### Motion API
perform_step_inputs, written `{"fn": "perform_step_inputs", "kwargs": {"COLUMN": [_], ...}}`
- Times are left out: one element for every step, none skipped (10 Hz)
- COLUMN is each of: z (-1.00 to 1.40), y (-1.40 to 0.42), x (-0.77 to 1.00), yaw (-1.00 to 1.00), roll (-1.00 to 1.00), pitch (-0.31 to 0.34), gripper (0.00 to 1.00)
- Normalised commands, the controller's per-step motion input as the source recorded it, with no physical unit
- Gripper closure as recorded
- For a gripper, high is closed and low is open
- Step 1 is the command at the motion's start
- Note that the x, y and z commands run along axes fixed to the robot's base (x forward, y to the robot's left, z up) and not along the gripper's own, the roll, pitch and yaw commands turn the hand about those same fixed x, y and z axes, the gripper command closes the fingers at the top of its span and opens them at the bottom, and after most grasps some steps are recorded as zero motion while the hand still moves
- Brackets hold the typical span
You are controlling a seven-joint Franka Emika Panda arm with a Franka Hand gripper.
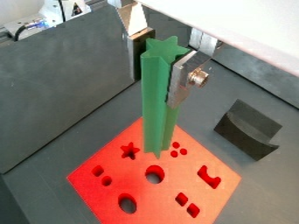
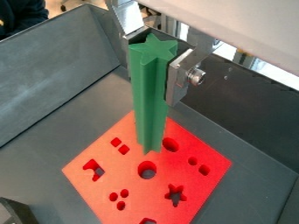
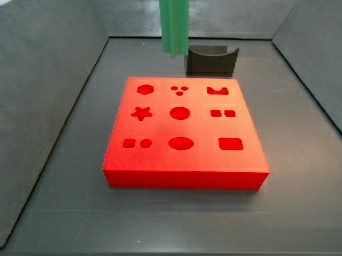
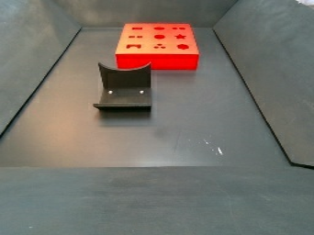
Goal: Insert the star object.
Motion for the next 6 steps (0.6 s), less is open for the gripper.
{"fn": "perform_step_inputs", "kwargs": {"z": [-0.29, -0.47, -0.45, -0.36, -0.42, -0.45], "y": [0.01, 0.0, 0.0, 0.0, 0.0, 0.0], "x": [0.0, 0.27, 0.23, 0.18, 0.04, 0.0], "yaw": [0.0, 0.14, 0.09, 0.09, 0.09, 0.14], "roll": [0.01, 0.07, 0.1, 0.06, 0.04, 0.1], "pitch": [0.029, 0.197, 0.29, 0.29, 0.233, 0.243], "gripper": [1.0, 1.0, 1.0, 1.0, 1.0, 1.0]}}
